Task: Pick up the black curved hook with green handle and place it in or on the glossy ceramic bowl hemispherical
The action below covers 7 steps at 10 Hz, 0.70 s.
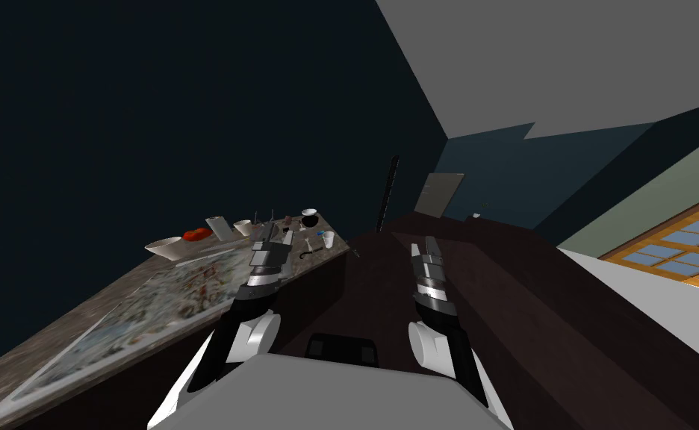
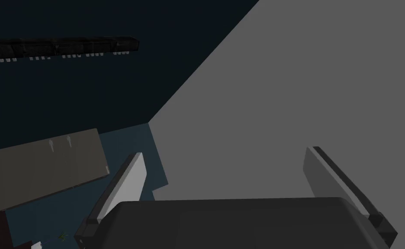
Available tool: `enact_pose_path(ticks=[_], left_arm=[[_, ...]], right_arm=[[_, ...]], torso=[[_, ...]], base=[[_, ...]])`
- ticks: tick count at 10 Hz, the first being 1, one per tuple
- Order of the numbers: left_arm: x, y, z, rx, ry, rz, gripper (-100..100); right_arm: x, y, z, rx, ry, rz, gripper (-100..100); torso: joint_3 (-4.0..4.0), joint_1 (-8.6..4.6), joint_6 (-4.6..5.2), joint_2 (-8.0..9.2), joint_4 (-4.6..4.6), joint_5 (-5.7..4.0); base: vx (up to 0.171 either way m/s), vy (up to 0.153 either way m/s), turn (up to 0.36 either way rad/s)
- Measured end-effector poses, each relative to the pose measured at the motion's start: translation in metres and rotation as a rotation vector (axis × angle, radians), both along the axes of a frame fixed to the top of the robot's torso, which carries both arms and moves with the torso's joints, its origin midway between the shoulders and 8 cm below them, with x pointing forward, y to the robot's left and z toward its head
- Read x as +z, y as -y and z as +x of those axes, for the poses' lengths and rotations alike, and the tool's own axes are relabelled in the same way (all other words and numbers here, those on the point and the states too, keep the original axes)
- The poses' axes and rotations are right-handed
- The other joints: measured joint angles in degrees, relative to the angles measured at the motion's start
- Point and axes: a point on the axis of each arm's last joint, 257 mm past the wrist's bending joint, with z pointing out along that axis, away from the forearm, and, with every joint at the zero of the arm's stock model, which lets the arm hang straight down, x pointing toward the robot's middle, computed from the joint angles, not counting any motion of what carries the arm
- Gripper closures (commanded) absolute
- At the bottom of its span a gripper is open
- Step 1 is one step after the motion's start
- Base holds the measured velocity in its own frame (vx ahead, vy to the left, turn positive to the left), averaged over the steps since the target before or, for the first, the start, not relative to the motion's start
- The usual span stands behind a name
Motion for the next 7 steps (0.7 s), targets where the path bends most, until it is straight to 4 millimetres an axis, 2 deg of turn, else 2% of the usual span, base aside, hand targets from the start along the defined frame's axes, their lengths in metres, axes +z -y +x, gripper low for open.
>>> enact_pose_path(ticks=[3,7], left_arm=[[-0.014,0.0,0.01,-0.024,-0.067,0.042,-100],[-0.04,-0.01,0.026,-0.031,-0.19,0.062,-100]], right_arm=[[0.0,0.0,0.0,0.0,0.0,0.0,0],[0.0,0.0,0.0,0.0,0.0,0.0,0]], torso=[[-0.07,-0.07,0.0,-0.12,-0.03,-0.02],[-0.13,-0.12,0.0,-0.22,-0.05,-0.02]], base=[[0.035,-0.024,0.006],[0.057,-0.034,0.008]])
